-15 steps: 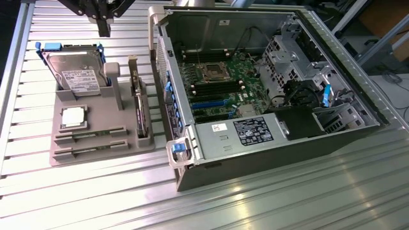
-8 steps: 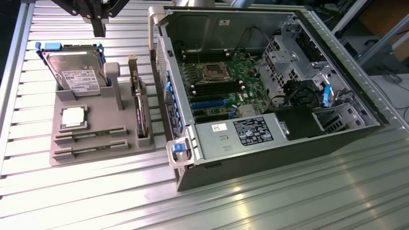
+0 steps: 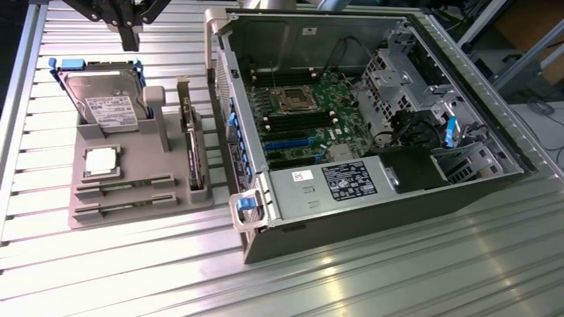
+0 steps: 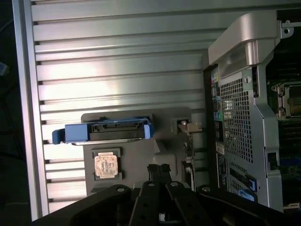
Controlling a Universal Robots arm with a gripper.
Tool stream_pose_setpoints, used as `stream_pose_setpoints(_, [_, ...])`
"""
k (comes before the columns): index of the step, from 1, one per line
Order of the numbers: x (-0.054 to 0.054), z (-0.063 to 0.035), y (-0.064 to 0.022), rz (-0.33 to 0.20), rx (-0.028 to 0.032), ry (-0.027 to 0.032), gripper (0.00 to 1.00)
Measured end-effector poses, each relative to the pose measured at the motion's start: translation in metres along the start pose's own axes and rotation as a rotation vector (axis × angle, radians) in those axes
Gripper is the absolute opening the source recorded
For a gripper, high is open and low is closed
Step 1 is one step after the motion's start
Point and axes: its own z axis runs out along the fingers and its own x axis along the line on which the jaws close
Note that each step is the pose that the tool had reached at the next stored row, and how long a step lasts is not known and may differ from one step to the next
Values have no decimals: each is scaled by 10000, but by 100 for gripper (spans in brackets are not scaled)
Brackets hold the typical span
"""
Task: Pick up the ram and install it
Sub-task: 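Reach for the ram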
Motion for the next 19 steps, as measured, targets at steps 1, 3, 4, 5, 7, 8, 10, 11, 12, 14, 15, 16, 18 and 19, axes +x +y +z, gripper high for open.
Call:
stream_pose_setpoints(1, [13,0,-1,0,0,0,11])
stream_pose_setpoints(3, [34,-1,-3,-1,0,0,11])
stream_pose_setpoints(4, [40,-1,-3,0,0,0,11])
stream_pose_setpoints(5, [44,-1,-3,-1,0,0,11])
stream_pose_setpoints(7, [64,-2,-5,0,0,0,11])
stream_pose_setpoints(8, [76,-2,-6,-1,0,0,11])
stream_pose_setpoints(10, [100,-3,-7,0,0,0,11])
stream_pose_setpoints(11, [112,-3,-8,0,0,0,11])
stream_pose_setpoints(12, [133,-4,-10,-1,0,0,11])
stream_pose_setpoints(14, [155,-5,-12,-1,0,0,11])
stream_pose_setpoints(15, [175,-5,-13,-1,-1,-1,11])
stream_pose_setpoints(16, [190,-5,-14,-1,0,-1,11])
stream_pose_setpoints(18, [221,-6,-17,0,-1,-2,11])
stream_pose_setpoints(19, [229,-7,-17,0,0,-1,11])
